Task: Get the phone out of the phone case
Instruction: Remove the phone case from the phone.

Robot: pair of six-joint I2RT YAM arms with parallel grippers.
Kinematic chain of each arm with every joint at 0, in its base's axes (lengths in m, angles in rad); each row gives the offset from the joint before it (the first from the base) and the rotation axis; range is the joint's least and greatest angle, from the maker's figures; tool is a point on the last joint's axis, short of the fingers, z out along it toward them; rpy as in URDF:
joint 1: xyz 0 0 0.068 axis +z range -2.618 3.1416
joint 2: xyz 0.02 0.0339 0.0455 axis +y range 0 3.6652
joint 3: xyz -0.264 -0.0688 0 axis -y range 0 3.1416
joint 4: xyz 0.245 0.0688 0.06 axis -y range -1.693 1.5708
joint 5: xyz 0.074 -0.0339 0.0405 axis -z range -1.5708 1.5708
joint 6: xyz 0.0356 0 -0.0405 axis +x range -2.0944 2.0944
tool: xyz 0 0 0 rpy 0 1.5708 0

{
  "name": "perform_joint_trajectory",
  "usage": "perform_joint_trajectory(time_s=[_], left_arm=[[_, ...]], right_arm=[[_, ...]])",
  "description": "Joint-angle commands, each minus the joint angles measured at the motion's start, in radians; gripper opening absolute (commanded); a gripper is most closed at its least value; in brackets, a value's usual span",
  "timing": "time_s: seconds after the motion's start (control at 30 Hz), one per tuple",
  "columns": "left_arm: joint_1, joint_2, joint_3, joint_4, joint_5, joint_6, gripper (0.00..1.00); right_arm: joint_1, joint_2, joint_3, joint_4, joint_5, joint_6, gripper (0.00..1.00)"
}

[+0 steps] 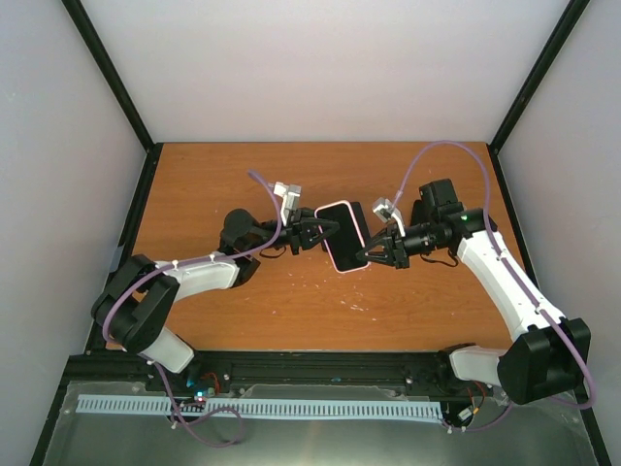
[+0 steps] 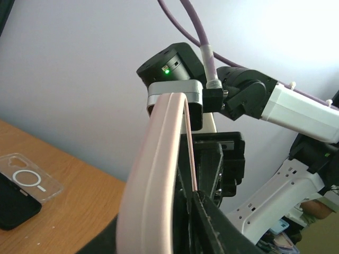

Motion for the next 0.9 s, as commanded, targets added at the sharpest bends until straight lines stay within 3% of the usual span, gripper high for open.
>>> perform_joint_trajectory(time_s=[0.0, 0.2, 0.4, 0.53, 0.67, 0.87], left_arm=[[-0.003, 0.006, 0.037, 0.092, 0.026, -0.019, 0.20], [-0.003, 0.003, 0.035, 0.083, 0.038, -0.021, 0.09], [0.001, -0.003, 0.040, 0.062, 0.081, -0.029, 0.03], [0.042, -0.012, 0.075, -0.009, 0.187, -0.071, 0.01], [0.098, -0.025, 0.124, -0.134, 0.286, -0.082, 0.00], [0.102, -0.026, 0.174, -0.215, 0.385, -0.111, 0.00]], right_arm=[[0.001, -0.020, -0.003, 0.020, -0.060, -0.025, 0.07], [0.000, -0.023, -0.012, 0.032, -0.060, -0.020, 0.10], [0.002, -0.042, -0.026, 0.024, -0.033, -0.033, 0.42], [0.003, -0.045, 0.037, -0.183, 0.002, -0.274, 0.59], [0.011, -0.051, 0.077, -0.299, 0.117, -0.416, 0.60], [0.073, -0.086, 0.051, -0.263, 0.207, -0.460, 0.59]])
